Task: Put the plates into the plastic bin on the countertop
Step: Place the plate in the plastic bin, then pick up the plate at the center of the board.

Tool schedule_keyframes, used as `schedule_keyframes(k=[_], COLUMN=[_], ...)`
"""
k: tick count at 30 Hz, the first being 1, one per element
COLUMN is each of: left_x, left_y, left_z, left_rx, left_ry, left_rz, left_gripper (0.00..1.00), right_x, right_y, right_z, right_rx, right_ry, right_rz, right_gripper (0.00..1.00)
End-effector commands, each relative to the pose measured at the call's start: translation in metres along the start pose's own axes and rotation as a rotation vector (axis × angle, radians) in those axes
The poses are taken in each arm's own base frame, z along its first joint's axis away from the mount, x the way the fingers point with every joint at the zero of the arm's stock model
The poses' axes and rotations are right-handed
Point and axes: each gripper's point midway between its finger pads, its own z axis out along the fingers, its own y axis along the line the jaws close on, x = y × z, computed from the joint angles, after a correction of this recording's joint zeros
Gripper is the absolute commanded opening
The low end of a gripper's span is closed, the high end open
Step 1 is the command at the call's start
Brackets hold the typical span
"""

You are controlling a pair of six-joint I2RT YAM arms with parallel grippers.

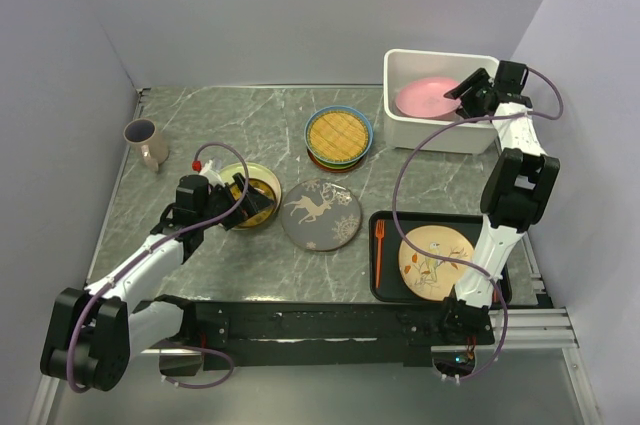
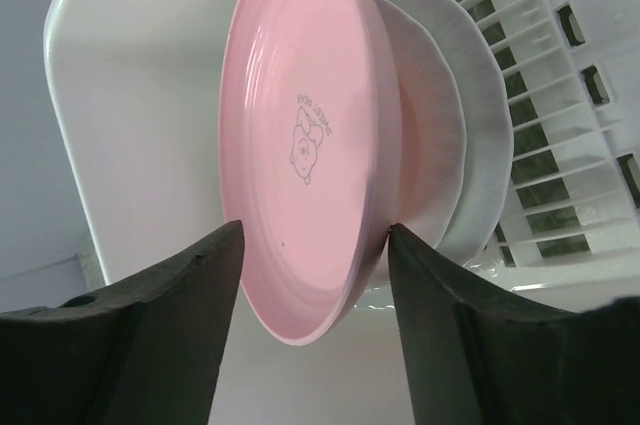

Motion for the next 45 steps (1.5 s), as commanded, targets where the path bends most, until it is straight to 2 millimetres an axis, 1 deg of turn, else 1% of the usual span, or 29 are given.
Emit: schedule_keyframes(k=[1,2,4,7,9,12,13,17,18,21,26,29,30,32,33,35,36,38,39,40,41,42,43,45], left_x=[-0.011,-0.012,-0.012,-0.014,-0.015,-0.018,-0.018,-0.023,-0.02,-0.019,-0.015,-0.013,-0.013,-0.011,-0.01,-0.008,-0.007,-0.002,-0.002,0.003,0.004,0.005,0.007,0.01], left_y=[-0.013,-0.015,-0.016,-0.019,-0.018,-0.014,-0.014,-0.015,-0.012,-0.012,-0.01,-0.01,-0.011,-0.012,-0.012,-0.014,-0.015,-0.017,-0.017,-0.016,-0.017,-0.016,-0.016,-0.016], left_z=[-0.002,-0.003,-0.005,-0.008,-0.01,-0.014,-0.015,-0.019,-0.02,-0.019,-0.018,-0.018,-0.018,-0.017,-0.017,-0.015,-0.015,-0.013,-0.012,-0.01,-0.009,-0.008,-0.006,-0.006], left_rx=[0.049,0.052,0.054,0.063,0.046,0.017,0.012,0.005,-0.01,-0.011,-0.015,-0.012,-0.013,-0.007,-0.006,0.0,0.001,0.001,-0.004,-0.01,-0.012,-0.019,-0.021,-0.021], left_ry=[-0.03,-0.035,-0.037,-0.046,-0.055,-0.073,-0.077,-0.101,-0.088,-0.08,-0.063,-0.058,-0.056,-0.047,-0.045,-0.037,-0.035,-0.021,-0.019,-0.005,-0.003,-0.001,0.007,0.014], left_rz=[0.039,0.043,0.044,0.048,0.05,0.063,0.071,0.09,0.086,0.09,0.092,0.098,0.1,0.107,0.11,0.117,0.119,0.126,0.13,0.134,0.139,0.141,0.14,0.144], left_gripper=[0.99,0.99,0.99,0.99,0.99,0.99,0.99,0.99,0.99,0.99,0.99,0.99,0.99,0.99,0.99,0.99,1.0,0.99,0.99,0.99,0.99,0.99,0.99,0.99], right_x=[-0.008,-0.012,-0.012,-0.012,-0.013,-0.018,-0.022,-0.03,-0.033,-0.038,-0.043,-0.044,-0.044,-0.041,-0.035,-0.03,-0.022,-0.009,-0.008,0.005,0.01,0.012,0.024,0.033], right_y=[-0.002,-0.002,-0.007,-0.004,-0.002,-0.002,-0.003,-0.001,-0.001,0.007,0.027,0.046,0.054,0.065,0.073,0.085,0.097,0.102,0.11,0.111,0.114,0.121,0.12,0.128], right_z=[-0.012,-0.015,-0.017,-0.022,-0.025,-0.033,-0.037,-0.051,-0.054,-0.065,-0.084,-0.096,-0.102,-0.109,-0.11,-0.119,-0.126,-0.128,-0.137,-0.135,-0.138,-0.146,-0.143,-0.15], right_rx=[0.057,0.065,0.099,0.099,0.099,0.123,0.14,0.169,0.171,0.159,0.093,0.028,0.007,-0.019,-0.032,-0.054,-0.08,-0.087,-0.109,-0.11,-0.122,-0.145,-0.149,-0.183], right_ry=[-0.027,-0.038,-0.037,-0.035,-0.04,-0.06,-0.079,-0.12,-0.133,-0.163,-0.214,-0.23,-0.237,-0.236,-0.226,-0.226,-0.226,-0.209,-0.226,-0.205,-0.202,-0.217,-0.195,-0.193], right_rz=[-0.03,-0.039,-0.043,-0.041,-0.038,-0.045,-0.047,-0.059,-0.062,-0.065,-0.067,-0.075,-0.082,-0.1,-0.113,-0.135,-0.154,-0.174,-0.186,-0.193,-0.198,-0.201,-0.197,-0.205], right_gripper=[0.71,0.73,0.75,0.76,0.77,0.78,0.79,0.81,0.81,0.82,0.83,0.82,0.83,0.83,0.83,0.83,0.83,0.83,0.83,0.83,0.83,0.83,0.83,0.83])
